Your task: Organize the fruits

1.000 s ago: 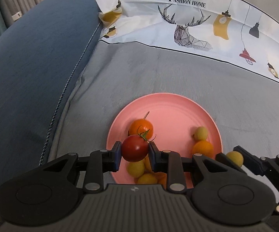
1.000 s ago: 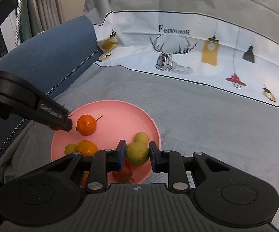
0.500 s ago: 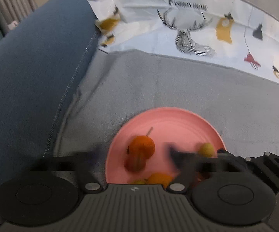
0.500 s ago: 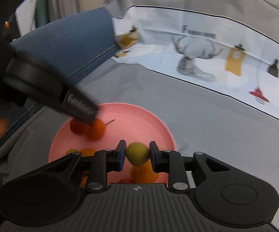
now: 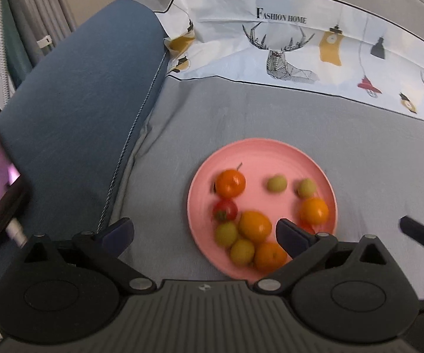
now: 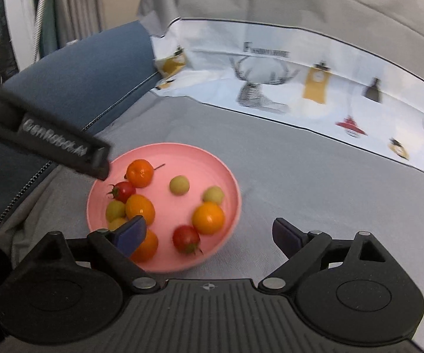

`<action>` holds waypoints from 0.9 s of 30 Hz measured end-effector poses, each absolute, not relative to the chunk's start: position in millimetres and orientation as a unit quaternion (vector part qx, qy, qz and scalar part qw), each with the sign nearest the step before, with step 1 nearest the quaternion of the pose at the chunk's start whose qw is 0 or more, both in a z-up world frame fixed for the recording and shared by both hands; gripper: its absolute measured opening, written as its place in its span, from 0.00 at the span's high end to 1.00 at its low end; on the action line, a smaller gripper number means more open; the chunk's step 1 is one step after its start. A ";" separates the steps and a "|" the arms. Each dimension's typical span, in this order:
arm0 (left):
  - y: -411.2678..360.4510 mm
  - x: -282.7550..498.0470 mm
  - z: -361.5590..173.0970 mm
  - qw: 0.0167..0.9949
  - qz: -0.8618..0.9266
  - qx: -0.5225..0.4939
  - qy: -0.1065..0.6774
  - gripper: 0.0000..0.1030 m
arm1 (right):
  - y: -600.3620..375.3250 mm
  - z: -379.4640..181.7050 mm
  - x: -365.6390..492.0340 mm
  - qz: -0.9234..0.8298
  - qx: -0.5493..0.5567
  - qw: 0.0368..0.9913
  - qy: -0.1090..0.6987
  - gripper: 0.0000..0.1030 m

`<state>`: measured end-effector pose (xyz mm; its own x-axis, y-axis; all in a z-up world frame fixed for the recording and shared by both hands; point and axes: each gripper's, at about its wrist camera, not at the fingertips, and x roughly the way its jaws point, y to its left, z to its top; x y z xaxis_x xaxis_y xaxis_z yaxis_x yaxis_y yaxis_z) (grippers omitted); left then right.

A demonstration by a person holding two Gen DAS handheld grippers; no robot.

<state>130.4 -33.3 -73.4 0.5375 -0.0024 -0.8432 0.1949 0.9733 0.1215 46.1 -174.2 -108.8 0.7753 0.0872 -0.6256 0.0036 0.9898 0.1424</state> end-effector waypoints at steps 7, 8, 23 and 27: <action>-27.0 68.4 -52.9 0.881 -0.064 0.118 0.453 0.00 | -167.1 -88.6 -13.3 -0.012 0.088 0.946 0.313 0.07; -26.3 60.3 -50.8 0.882 -0.064 0.119 0.451 0.00 | -165.1 -86.7 -19.7 -0.013 0.085 0.947 0.310 0.07; -17.5 -18.9 -28.2 0.902 -0.057 0.130 0.407 0.00 | -151.0 -55.9 -95.0 -0.032 0.051 0.965 0.255 0.03; -11.3 -28.9 -24.2 0.904 -0.060 0.103 0.410 0.00 | -150.7 -51.7 -109.0 -0.036 0.050 0.968 0.243 0.02</action>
<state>-28.9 -11.3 -24.2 0.6565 -0.0242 -0.7540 0.1939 0.9713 0.1377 -109.0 -150.7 -51.7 0.8789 -0.0461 -0.4748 0.0945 0.9924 0.0786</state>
